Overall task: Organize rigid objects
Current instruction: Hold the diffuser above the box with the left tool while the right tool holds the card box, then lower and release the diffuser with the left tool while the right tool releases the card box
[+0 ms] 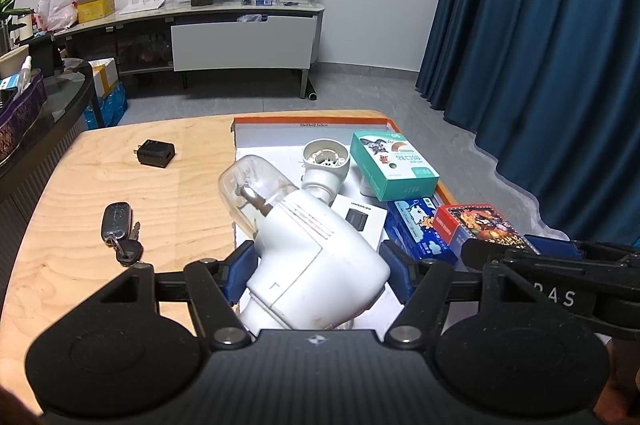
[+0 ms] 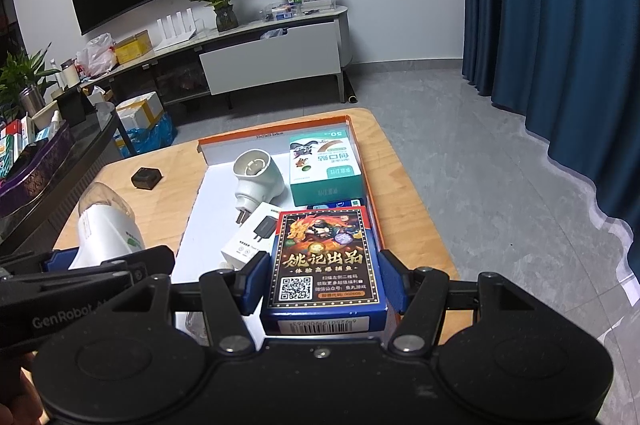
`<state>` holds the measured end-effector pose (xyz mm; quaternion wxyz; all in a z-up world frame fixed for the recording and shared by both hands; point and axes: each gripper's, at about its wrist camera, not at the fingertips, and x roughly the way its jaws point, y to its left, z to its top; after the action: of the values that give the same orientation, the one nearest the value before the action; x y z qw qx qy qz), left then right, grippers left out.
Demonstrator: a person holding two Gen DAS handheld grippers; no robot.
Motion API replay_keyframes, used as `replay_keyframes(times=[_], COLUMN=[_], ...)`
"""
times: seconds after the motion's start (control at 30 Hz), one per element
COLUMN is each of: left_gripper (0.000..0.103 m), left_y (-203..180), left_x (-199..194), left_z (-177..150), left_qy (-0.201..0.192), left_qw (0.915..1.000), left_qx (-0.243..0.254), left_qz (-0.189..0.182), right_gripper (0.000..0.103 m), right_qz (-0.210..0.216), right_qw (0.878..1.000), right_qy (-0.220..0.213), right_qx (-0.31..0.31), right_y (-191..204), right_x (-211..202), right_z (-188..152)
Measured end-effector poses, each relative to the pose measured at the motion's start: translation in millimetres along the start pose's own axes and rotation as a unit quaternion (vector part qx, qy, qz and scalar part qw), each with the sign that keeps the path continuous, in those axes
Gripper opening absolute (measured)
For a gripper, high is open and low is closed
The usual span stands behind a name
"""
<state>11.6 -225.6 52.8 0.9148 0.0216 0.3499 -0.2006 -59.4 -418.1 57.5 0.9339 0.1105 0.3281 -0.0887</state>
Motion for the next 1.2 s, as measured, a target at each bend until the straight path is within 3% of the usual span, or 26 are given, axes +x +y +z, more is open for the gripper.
replay_keyframes(times=[1.2], left_gripper=[0.068], left_y=[13], left_x=[11], left_z=[2], left_qy=[0.011], left_qw=[0.9998], left_qx=[-0.016], left_qz=[0.0], right_gripper=[0.071], right_qz=[-0.005], right_qw=[1.0], right_qy=[0.026], right_qx=[-0.001], right_y=[-1], right_x=[26], right_z=[3])
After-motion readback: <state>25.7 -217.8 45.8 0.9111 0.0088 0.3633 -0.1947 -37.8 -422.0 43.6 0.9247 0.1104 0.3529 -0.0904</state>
